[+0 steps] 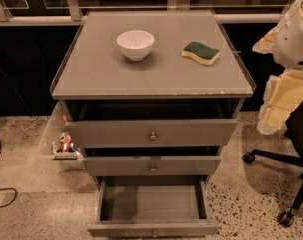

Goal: Close bottom drawer

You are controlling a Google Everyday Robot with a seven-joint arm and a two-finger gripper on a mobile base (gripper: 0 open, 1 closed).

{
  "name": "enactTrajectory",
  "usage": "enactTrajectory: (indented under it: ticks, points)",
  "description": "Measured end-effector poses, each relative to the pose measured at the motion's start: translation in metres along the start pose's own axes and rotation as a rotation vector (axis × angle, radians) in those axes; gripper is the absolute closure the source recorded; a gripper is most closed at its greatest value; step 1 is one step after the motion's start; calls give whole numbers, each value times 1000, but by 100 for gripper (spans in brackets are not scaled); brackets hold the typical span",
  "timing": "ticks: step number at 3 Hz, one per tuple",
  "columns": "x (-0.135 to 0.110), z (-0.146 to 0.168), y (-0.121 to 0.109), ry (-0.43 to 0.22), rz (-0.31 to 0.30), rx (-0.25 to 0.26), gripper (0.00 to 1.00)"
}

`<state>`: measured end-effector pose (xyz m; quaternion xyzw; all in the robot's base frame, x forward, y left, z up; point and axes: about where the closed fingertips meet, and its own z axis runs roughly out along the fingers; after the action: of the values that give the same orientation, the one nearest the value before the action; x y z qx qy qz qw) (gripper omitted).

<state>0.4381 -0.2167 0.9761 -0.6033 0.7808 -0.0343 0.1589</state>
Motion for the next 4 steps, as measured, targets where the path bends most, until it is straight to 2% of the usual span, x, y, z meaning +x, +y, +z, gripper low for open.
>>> enactTrajectory:
  ticks: [2,3,4]
  points:
    - [1,6,1,-5,0,-7,0]
    - [14,35,20,-18,-9,-44,0]
    - [37,88,59,-46,-31,-95,0]
